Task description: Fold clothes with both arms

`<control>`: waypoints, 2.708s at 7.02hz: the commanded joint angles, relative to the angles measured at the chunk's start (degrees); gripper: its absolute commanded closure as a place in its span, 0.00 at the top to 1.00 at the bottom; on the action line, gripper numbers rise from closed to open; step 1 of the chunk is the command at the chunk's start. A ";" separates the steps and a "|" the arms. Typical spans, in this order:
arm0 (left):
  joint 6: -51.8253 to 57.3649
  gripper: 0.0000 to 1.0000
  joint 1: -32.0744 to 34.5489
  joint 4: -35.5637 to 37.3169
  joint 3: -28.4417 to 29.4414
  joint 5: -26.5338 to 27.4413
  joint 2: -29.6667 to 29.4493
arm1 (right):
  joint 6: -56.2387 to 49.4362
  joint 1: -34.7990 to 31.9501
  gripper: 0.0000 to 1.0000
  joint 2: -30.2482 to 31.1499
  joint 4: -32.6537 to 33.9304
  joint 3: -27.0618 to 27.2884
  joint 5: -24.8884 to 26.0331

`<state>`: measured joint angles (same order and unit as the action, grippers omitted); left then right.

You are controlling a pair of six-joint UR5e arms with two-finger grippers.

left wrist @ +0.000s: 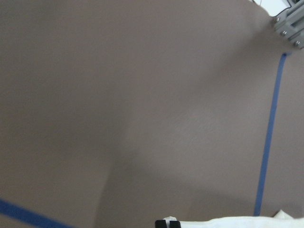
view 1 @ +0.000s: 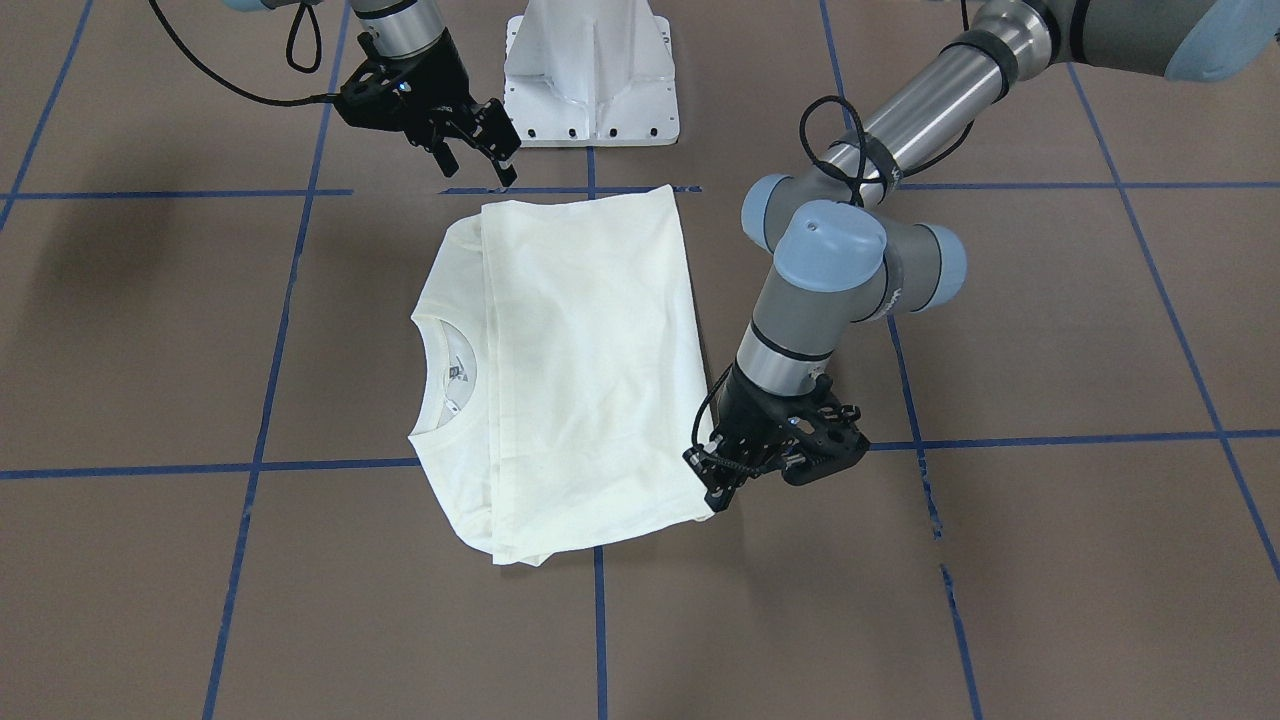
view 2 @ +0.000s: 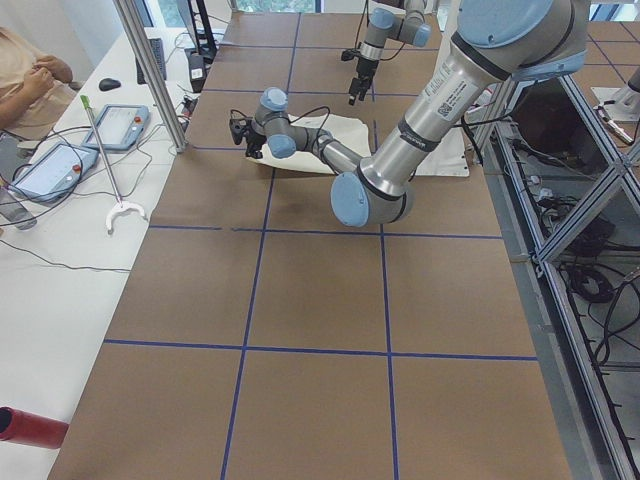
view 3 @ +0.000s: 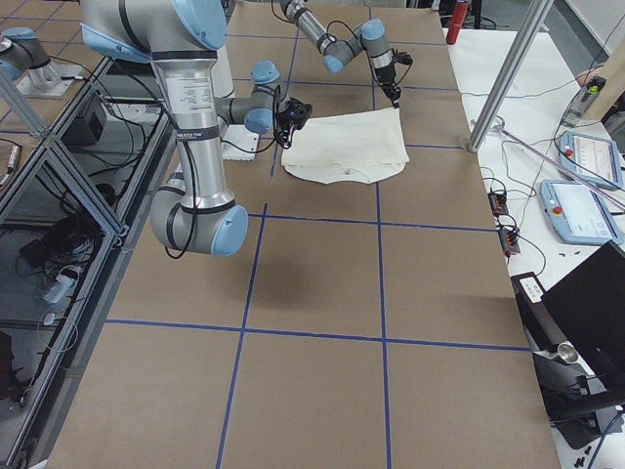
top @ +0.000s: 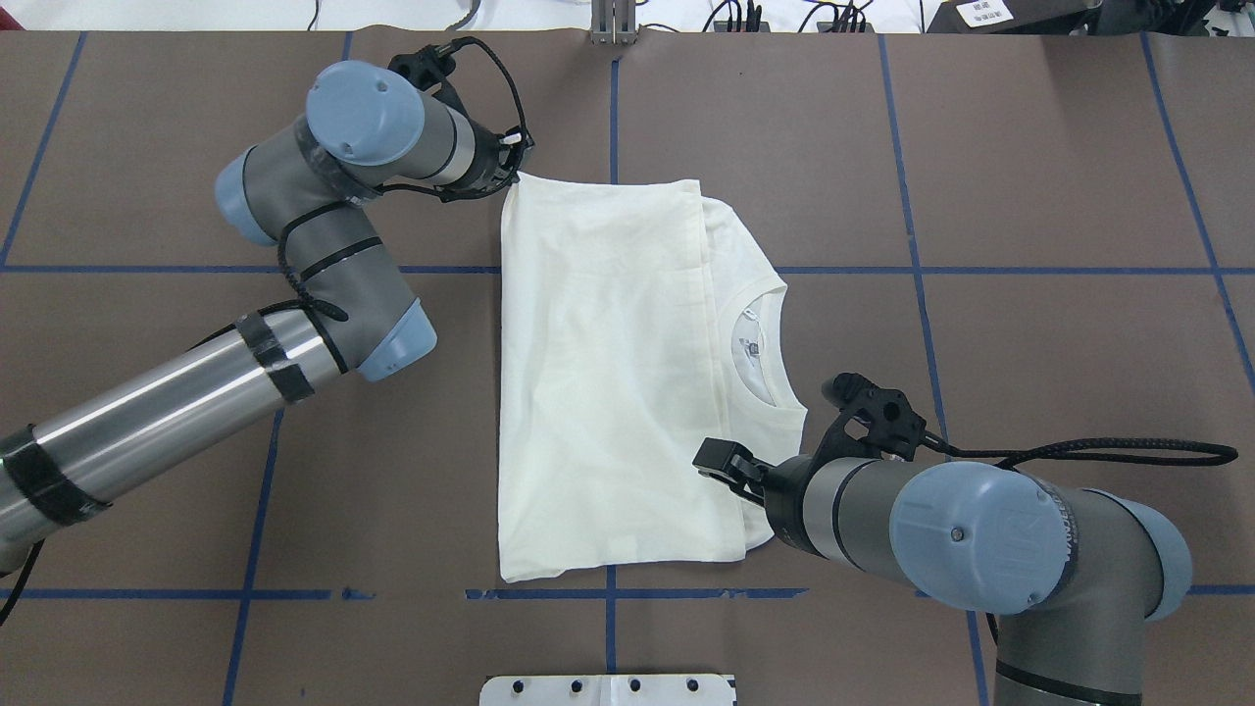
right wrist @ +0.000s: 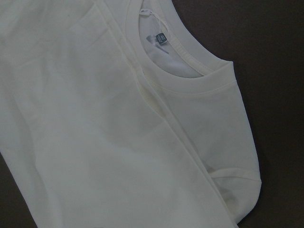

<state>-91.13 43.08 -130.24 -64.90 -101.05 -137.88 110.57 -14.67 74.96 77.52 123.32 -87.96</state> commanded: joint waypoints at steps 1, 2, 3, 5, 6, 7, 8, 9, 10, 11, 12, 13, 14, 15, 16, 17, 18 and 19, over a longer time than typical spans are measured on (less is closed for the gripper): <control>0.08 0.00 0.25 -5.19 7.51 -0.02 -4.06 | 0.08 0.08 1.00 -1.48 -0.09 -1.05 0.42; -0.01 0.28 0.25 -5.37 4.37 -0.20 -3.72 | 0.08 0.08 1.00 -1.74 -0.18 -1.67 0.42; -0.10 0.35 0.34 -5.28 0.34 -1.68 -1.97 | 0.17 0.43 1.00 -2.96 -0.26 -3.59 1.90; -0.10 0.35 0.77 -4.93 -10.11 -4.15 5.48 | 8.94 2.54 1.00 -5.87 -0.09 -7.47 6.74; -0.27 0.35 0.78 -4.67 -11.55 -5.63 5.86 | 10.87 3.06 0.90 -5.53 0.08 -8.70 6.75; -0.36 0.35 0.78 -4.75 -11.65 -6.00 6.04 | 11.94 3.33 0.85 -5.78 0.35 -11.06 6.75; -0.45 0.36 0.78 -4.76 -11.74 -6.00 6.04 | 12.38 3.42 0.85 -5.70 0.61 -12.04 6.75; -0.45 0.36 0.78 -4.76 -13.13 -6.00 7.26 | 12.74 3.60 0.85 -5.70 0.79 -12.83 6.75; -0.45 0.36 0.78 -4.76 -14.37 -6.00 8.67 | 12.74 4.12 0.84 -5.35 0.88 -12.93 6.75; -0.45 0.36 0.78 -4.76 -14.81 -6.00 8.94 | 12.74 4.39 0.83 -5.35 4.18 -12.75 6.75; -0.45 0.36 0.69 -4.76 -14.82 -5.91 9.03 | 12.83 4.82 0.83 -5.78 6.31 -12.66 6.75; -0.45 0.36 0.69 -4.76 -14.82 -5.91 9.03 | 13.61 5.44 0.82 -5.70 6.33 -12.75 6.75; -0.45 0.36 0.69 -4.76 -14.82 -6.00 9.03 | 14.23 5.44 0.82 -5.79 6.33 -12.58 6.75; -0.45 0.37 0.69 -4.76 -14.82 -5.91 9.03 | 15.36 6.14 0.80 -5.79 6.33 -12.58 6.75; -0.45 0.37 0.69 -4.76 -14.82 -5.91 9.03 | 15.38 6.32 0.77 -5.79 6.33 -12.58 6.75; -0.45 0.37 0.69 -4.76 -14.82 -5.91 9.03 | 15.38 6.32 0.72 -5.70 6.33 -12.75 6.75; -0.45 0.37 0.69 -4.76 -14.90 -5.91 9.03 | 15.38 6.41 0.72 -5.61 6.33 -12.75 6.75; -0.45 0.37 0.69 -4.76 -15.17 -5.91 9.03 | 15.38 6.50 0.71 -5.61 6.33 -12.84 6.75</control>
<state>-91.58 43.77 -135.00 -79.85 -106.97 -128.85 125.93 -8.28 69.30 83.85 110.56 -81.21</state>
